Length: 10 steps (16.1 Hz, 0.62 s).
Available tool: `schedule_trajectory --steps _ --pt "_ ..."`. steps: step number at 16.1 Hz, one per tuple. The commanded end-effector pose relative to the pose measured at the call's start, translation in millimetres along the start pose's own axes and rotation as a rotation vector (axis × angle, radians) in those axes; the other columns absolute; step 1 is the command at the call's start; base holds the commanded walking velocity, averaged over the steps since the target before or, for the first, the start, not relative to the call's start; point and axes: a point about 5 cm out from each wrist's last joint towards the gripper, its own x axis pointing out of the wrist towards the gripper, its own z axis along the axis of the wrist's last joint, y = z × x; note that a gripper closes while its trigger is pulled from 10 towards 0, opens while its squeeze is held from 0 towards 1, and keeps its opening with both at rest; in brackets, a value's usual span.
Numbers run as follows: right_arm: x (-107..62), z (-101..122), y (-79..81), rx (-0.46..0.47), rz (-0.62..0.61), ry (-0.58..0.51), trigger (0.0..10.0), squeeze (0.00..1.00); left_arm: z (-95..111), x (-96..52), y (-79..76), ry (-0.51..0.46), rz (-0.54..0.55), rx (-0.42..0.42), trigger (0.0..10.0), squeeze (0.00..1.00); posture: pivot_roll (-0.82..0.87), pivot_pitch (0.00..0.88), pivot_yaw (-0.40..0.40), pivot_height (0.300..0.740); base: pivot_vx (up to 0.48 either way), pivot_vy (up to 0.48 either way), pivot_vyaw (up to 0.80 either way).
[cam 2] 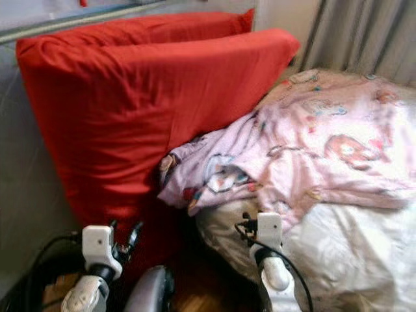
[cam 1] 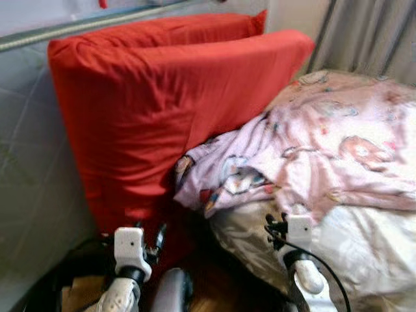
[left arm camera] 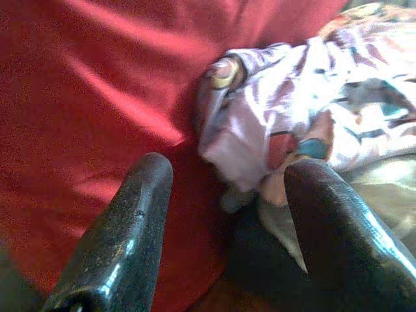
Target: Clean up the room
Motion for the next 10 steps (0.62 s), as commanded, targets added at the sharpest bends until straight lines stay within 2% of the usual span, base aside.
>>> schedule_trajectory --steps 1,5,10 --pt "-0.6 -1.1 -0.5 0.009 -0.003 0.000 10.0 0.00 2.8 2.3 -0.2 -0.003 -0.007 0.000 10.0 0.00 0.11 0.000 -0.003 0.593 0.000 0.000 0.00" --pt "-0.4 -1.3 -0.8 0.009 -0.004 0.002 10.0 0.00 3.0 2.1 -0.5 -0.003 -0.010 -0.002 10.0 0.00 0.11 0.000 -0.003 0.593 0.000 0.000 0.00" --pt "-1.0 -2.9 1.7 -0.007 0.015 0.010 10.0 0.00 3.2 1.5 -0.8 -0.004 -0.012 -0.002 10.0 0.00 0.11 0.000 -0.001 0.593 0.254 0.000 0.00"
